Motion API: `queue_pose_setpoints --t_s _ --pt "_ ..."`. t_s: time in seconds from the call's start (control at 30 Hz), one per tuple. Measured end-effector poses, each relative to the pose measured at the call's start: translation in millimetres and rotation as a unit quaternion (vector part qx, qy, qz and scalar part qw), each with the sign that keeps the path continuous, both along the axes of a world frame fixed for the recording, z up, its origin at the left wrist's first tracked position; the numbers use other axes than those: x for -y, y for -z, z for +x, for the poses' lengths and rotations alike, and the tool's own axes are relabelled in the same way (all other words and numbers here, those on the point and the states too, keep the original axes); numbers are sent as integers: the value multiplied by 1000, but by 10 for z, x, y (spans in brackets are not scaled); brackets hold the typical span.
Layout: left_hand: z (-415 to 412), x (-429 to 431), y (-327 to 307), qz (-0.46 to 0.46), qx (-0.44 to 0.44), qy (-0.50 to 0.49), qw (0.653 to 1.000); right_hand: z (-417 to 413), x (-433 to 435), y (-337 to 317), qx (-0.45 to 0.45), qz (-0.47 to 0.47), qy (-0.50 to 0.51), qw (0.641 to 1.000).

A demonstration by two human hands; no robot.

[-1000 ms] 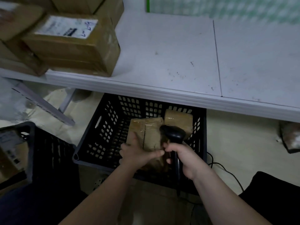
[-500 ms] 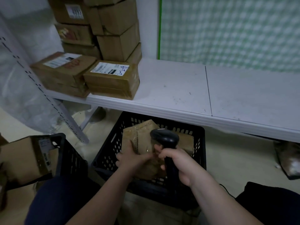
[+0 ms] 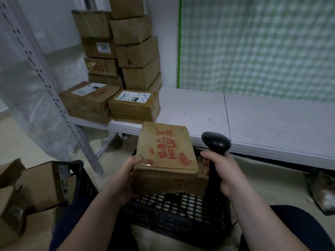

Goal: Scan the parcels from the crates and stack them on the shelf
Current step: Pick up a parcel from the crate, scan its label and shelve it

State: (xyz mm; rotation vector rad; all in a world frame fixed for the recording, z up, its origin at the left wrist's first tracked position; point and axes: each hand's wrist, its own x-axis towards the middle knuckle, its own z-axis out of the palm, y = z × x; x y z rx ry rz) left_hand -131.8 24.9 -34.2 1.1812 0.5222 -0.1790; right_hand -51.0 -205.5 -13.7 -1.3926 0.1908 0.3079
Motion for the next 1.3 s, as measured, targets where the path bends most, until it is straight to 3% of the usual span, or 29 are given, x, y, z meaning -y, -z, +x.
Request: queue_pose_setpoints --t_s 0.2,0.4,0.8,1.03,1.3 --pt "-48 24 -236 -95 49 -24 994 -74 -30 -34 -68 59 -34 995" --pt "-49 25 -293 -151 84 -38 984 -135 -36 -198 -65 86 -89 990" --pt "232 117 -518 73 134 -110 982 -42 11 -502 33 120 -36 992" --pt "321 319 -587 -26 153 -61 986 -54 -109 -594 113 122 -59 984" --pt "667 354 -609 0 162 -88 983 98 -221 -690 154 98 -34 983"
